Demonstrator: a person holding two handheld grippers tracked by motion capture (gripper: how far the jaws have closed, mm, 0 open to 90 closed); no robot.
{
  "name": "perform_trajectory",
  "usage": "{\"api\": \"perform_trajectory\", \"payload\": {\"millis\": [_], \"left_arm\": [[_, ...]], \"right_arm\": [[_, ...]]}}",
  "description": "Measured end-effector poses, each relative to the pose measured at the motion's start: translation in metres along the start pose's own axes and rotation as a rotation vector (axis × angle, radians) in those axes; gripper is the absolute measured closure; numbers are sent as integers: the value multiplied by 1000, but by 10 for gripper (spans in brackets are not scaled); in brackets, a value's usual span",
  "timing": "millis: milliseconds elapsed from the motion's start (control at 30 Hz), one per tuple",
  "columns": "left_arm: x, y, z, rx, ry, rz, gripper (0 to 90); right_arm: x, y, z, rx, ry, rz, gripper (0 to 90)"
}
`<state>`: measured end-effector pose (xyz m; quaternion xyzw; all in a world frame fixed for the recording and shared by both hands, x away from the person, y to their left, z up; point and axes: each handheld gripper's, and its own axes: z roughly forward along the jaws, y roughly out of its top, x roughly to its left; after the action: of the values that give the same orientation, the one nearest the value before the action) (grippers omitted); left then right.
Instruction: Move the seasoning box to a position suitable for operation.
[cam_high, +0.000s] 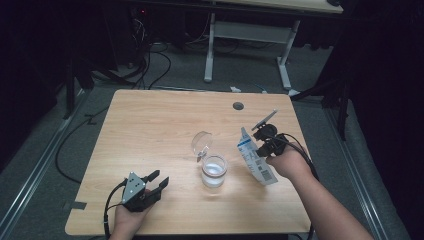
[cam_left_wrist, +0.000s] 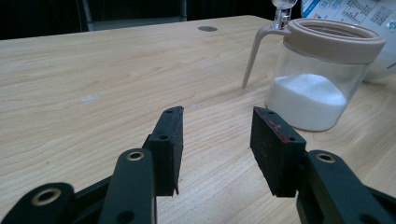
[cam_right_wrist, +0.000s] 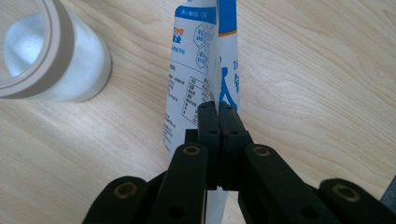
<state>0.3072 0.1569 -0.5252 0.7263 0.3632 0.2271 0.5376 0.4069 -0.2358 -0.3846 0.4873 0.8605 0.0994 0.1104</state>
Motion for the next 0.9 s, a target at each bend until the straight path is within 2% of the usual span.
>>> {"api": "perform_trajectory", "payload": {"millis": [267,333,633,900], "left_arm": [[-1,-1,1,4,-3,5,549],[-1,-1,1,2,-3,2,549],[-2,-1,2,6,-7,6,549],[-2,-2,2,11,-7,12,549]], "right_arm": [[0,-3,1,-24,-7,8,900],[-1,-4,0,-42,-18,-3,900],[-5,-14,-8,-166,-49,55,900],[-5,-24,-6,-248,-71,78,900]]}}
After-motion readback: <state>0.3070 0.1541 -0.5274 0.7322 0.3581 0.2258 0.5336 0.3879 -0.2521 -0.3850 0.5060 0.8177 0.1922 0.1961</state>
